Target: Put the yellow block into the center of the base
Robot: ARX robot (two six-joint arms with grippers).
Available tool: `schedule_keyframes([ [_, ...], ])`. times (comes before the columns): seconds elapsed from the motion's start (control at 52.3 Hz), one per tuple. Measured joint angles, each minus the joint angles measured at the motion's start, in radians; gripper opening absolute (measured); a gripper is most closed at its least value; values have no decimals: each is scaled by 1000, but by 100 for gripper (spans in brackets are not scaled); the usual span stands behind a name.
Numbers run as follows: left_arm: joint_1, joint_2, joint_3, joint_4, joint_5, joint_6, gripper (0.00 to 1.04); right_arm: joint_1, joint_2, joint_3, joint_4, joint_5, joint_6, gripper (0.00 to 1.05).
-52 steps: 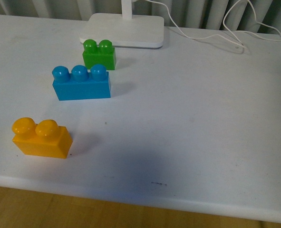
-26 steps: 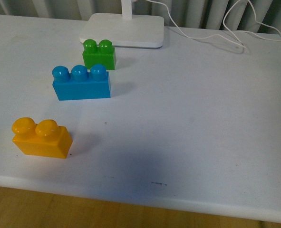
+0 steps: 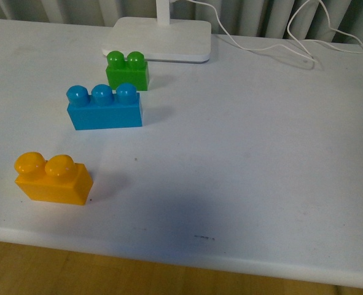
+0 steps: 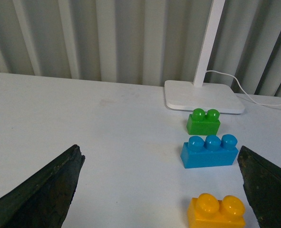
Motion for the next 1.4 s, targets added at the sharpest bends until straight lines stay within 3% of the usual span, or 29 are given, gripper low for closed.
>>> schedule_keyframes([
  [0.287,0,0,0,0,0,0,98,71,-17,-64,46,-26,88,95],
  [1.072,0,0,0,0,0,0,98,537,-6,-98,107,-49,452,95],
  [1.397,0,0,0,0,0,0,98,613,56,-5,80,-22,512,95],
])
